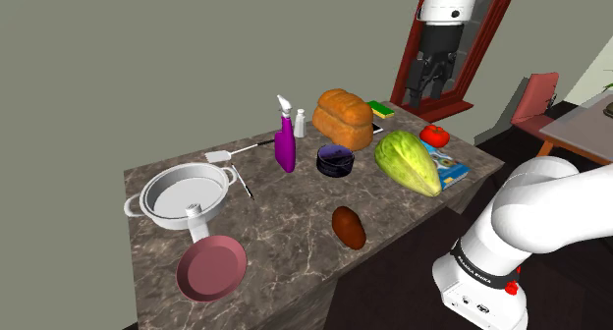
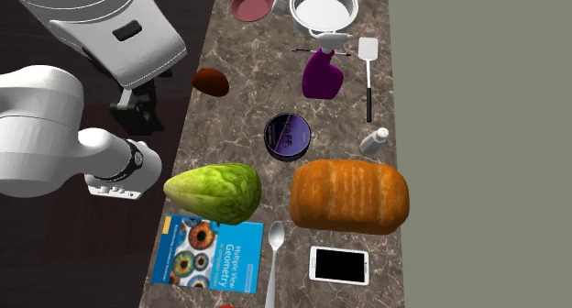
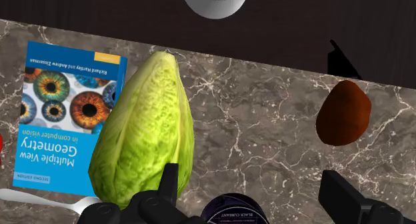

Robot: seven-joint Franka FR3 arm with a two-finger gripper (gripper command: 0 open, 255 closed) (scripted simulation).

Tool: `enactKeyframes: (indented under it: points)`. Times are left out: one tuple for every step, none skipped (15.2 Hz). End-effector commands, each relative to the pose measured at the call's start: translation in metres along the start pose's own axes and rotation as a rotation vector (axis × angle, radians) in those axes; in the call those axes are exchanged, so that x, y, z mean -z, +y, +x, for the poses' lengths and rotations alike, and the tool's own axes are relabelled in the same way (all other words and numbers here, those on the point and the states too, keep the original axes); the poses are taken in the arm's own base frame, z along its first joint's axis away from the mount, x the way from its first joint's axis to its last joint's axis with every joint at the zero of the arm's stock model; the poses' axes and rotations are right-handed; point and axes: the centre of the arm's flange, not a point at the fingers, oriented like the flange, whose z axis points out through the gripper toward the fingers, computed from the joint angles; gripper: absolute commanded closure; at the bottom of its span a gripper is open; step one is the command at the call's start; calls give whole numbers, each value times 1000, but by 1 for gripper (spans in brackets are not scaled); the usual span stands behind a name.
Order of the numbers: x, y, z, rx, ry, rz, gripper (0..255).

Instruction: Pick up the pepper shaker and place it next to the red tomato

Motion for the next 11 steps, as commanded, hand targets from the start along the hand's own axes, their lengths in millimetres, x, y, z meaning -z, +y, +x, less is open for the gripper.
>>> enactKeyframes:
  points:
    - [0, 0, 0, 0, 0, 0, 0]
    - [-5, -2, 12, -2, 5, -3, 0]
    - [-9, -4, 23, -3, 10, -7, 0]
    - [-13, -6, 35, -5, 16, -10, 0]
    - [-18, -7, 46, -7, 21, -13, 0]
    - [-22, -9, 58, -8, 26, -17, 0]
    - [-26, -11, 69, -10, 31, -20, 0]
    - [-30, -13, 81, -12, 37, -24, 0]
    - [-35, -14, 93, -13, 42, -27, 0]
    - [-39, -16, 105, -15, 47, -30, 0]
    - [-43, -18, 116, -17, 52, -34, 0]
